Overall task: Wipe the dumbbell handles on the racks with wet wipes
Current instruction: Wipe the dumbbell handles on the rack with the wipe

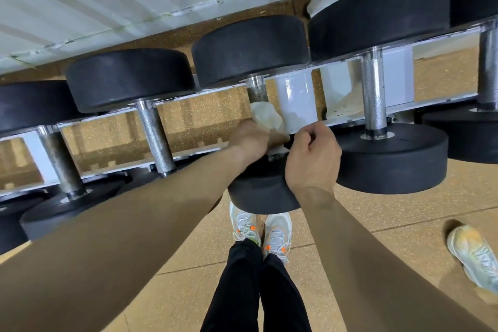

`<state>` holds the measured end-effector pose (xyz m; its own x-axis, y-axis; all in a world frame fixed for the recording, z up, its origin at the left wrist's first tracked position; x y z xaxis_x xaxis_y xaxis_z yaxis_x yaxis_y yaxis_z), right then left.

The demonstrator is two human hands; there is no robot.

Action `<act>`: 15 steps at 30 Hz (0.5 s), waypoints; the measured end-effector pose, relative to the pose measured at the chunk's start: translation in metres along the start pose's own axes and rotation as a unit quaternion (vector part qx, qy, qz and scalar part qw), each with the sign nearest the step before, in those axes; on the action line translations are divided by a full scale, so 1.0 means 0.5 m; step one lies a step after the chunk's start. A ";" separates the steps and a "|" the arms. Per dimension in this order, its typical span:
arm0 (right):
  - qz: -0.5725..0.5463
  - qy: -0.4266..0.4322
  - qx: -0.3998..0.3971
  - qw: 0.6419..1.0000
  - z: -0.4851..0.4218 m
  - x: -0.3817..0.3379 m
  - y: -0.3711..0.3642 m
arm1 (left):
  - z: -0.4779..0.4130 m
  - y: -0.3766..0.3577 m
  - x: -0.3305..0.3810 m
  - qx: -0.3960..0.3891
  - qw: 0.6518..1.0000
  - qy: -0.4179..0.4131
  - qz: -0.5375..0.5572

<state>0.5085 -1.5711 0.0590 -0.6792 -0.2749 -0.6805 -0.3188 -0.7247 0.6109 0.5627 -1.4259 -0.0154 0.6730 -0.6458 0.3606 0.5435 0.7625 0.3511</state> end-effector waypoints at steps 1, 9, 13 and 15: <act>0.000 0.001 0.003 1.000 -0.001 0.001 0.000 | 0.001 0.004 0.005 0.005 1.000 0.005 0.016; -0.005 0.000 -0.006 1.000 -0.002 0.006 -0.005 | -0.012 0.033 0.061 0.105 0.974 -0.007 0.201; -0.006 0.004 -0.006 1.000 -0.001 0.003 -0.001 | 0.004 -0.008 0.003 -0.010 0.999 0.005 0.045; -0.007 0.004 -0.007 1.000 -0.002 0.002 -0.002 | 0.000 0.008 0.013 0.000 0.999 0.008 0.051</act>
<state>0.5085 -1.5714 0.0573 -0.6691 -0.2692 -0.6927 -0.3199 -0.7370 0.5954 0.5691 -1.4271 -0.0119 0.7325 -0.5643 0.3808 0.4718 0.8240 0.3138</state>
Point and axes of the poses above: each hand's wrist, its own z-axis away from the middle knuckle, its own y-axis out of the back of the hand, x = y × z, the point moved 8 cm from there along -z, towards the middle knuckle, and after that the axes turned 1 degree about -z, right-handed, at the moved point
